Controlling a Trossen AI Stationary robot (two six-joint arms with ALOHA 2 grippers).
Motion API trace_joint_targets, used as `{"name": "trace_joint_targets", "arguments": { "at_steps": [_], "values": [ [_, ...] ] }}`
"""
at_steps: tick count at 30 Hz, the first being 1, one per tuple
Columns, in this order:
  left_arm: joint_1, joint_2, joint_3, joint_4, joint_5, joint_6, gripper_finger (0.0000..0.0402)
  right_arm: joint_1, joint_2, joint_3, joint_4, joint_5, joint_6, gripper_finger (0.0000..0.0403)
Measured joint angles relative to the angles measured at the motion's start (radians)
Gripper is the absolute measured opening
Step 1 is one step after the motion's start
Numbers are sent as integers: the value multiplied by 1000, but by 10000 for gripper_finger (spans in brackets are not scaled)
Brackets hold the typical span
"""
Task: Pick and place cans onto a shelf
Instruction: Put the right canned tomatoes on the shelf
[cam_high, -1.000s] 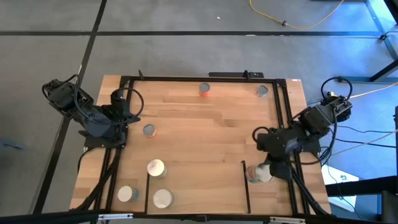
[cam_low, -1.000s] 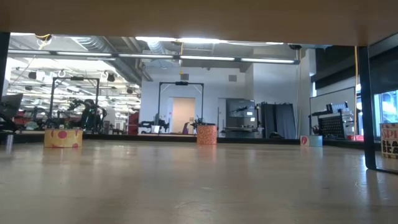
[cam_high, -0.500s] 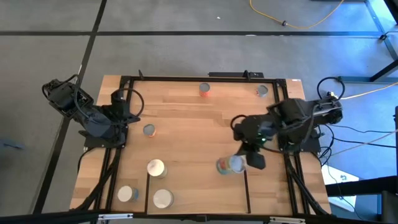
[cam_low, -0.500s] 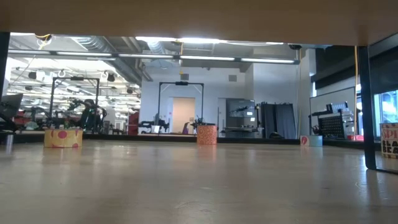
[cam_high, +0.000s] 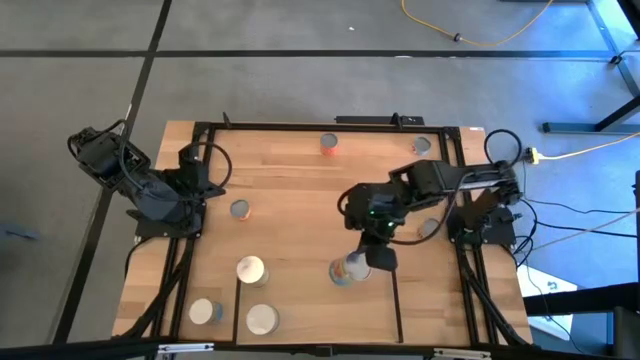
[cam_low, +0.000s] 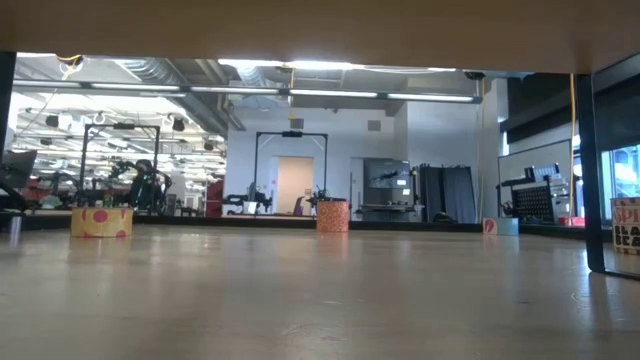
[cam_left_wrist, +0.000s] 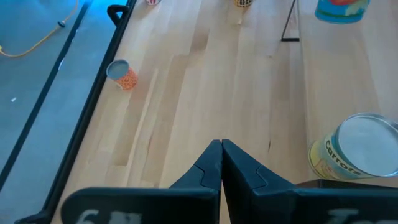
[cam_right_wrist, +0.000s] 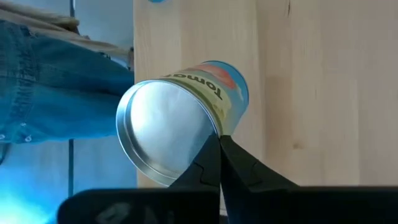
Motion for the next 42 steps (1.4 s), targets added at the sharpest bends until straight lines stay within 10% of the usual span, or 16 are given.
{"name": "trace_joint_targets", "arguments": {
  "at_steps": [14, 42],
  "values": [
    [0, 0, 0, 0, 28, 1, 0, -8, 124, 102, -141, -145, -48, 0],
    [0, 0, 0, 0, 53, 53, 0, -16, 166, 100, -152, -112, -44, 0]
  ]
}}
